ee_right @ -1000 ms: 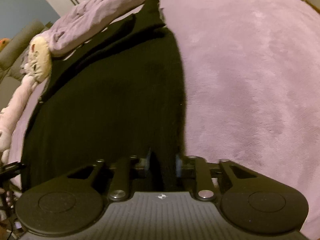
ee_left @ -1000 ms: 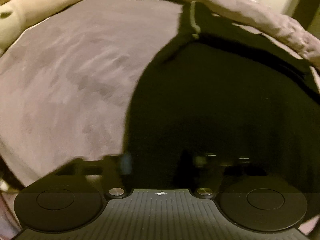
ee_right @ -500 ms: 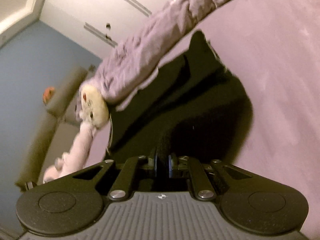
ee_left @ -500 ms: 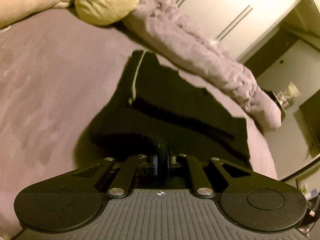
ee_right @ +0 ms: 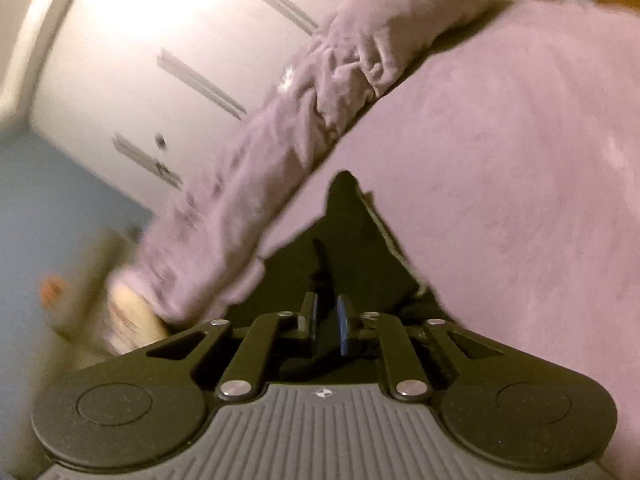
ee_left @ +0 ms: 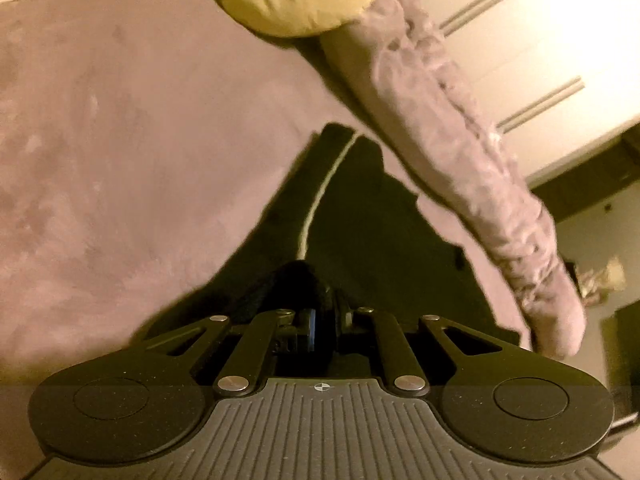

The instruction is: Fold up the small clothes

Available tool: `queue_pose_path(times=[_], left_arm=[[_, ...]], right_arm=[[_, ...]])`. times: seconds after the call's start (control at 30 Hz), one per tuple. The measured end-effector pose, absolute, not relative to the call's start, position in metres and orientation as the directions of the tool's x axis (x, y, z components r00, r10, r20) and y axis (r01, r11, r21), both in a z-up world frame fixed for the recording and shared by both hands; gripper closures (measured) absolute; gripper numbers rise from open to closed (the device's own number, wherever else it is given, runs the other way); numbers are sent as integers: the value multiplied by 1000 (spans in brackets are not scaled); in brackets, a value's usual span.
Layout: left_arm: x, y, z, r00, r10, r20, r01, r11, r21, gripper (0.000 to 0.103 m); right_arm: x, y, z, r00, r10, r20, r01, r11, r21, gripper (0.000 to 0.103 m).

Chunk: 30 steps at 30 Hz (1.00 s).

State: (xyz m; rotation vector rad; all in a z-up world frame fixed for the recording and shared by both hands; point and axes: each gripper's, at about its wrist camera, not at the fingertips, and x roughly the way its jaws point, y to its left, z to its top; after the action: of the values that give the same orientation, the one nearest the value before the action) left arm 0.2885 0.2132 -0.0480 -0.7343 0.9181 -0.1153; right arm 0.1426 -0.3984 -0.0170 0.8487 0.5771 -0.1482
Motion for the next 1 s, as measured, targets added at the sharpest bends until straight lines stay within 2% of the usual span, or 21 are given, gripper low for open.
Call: queue_pose_path(times=[0.03,0.07,0.1,0.13,0.17,0.2,0.23,0.27,0.4,0.5,0.53,0.57,0.6,0.63,0.67,0.77,1.0], left_arm=[[289,207,-49,604,-393,-693,-174,784,-596,89],[287,202,-49,593,-394,-702,-139,809,-571,80],[284,197,-50,584,-393,-710,-109,829,-548,72],[280,193,-52,571,-397,-719,-82,843,-531,58],[275,191,-54,558,-402,-726,-63,852,-520,50],[267,191,-56,549,-404,-732,-51,858,-512,48],[261,190,-58,543,-408,-734,-42,860,-509,43],[253,190,-62,534,-414,-737,-34,860,-508,38],[229,195,-76,478,-496,-725,-66,802,-593,36],[220,196,-82,456,-549,-701,-98,751,-653,41],[221,194,-82,451,-553,-701,-91,753,-652,47],[222,190,-81,448,-553,-702,-76,759,-646,59],[222,188,-79,449,-547,-707,-58,771,-634,67],[223,186,-78,450,-541,-711,-46,781,-623,80],[224,185,-76,454,-531,-715,-37,791,-611,90],[223,185,-62,487,-521,-701,2,803,-596,93],[241,192,-12,619,-533,-576,55,762,-645,94]], right_arm=[[145,-392,-18,816,118,-565,342,690,638,91],[141,-388,-20,802,147,-579,326,705,630,91],[136,-382,-22,790,172,-588,305,722,620,85],[128,-377,-23,777,179,-604,294,745,599,72],[119,-372,-24,765,175,-620,294,762,577,64],[109,-368,-28,750,180,-636,291,775,561,50],[103,-366,-31,738,200,-645,281,777,563,44],[98,-363,-36,725,224,-652,275,773,571,44],[91,-357,-51,695,278,-663,268,756,597,44],[98,-351,-62,676,321,-663,269,730,629,44],[102,-348,-65,669,332,-665,267,728,631,46],[104,-345,-66,661,342,-668,257,732,630,49],[107,-342,-66,655,343,-673,250,742,622,63],[108,-338,-66,647,339,-683,244,757,606,82],[106,-335,-67,641,342,-687,236,764,601,89],[100,-335,-58,658,348,-668,216,762,610,91],[124,-347,-21,773,383,-506,156,658,737,92]])
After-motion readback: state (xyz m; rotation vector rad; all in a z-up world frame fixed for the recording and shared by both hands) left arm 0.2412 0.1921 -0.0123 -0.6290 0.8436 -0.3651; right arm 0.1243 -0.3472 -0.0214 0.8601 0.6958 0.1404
